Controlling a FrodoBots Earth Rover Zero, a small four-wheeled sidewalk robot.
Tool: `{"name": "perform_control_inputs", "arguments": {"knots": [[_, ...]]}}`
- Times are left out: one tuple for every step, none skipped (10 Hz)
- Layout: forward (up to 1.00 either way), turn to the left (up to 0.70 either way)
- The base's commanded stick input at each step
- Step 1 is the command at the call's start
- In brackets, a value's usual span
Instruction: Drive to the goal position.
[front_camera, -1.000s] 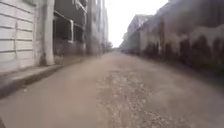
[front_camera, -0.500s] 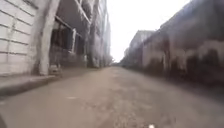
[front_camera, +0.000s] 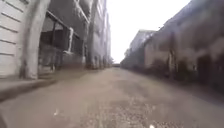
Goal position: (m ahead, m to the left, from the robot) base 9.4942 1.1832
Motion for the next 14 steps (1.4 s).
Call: {"name": "perform_control_inputs", "arguments": {"knots": [[1.00, -0.17], [1.00, 0.00], [1.00, 0.00], [1.00, 0.00], [1.00, 0.00], [1.00, 0.00], [1.00, 0.00], [1.00, 0.00], [1.00, 0.00], [1.00, 0.00], [1.00, 0.00], [1.00, 0.00], [1.00, 0.00], [1.00, 0.00]]}}
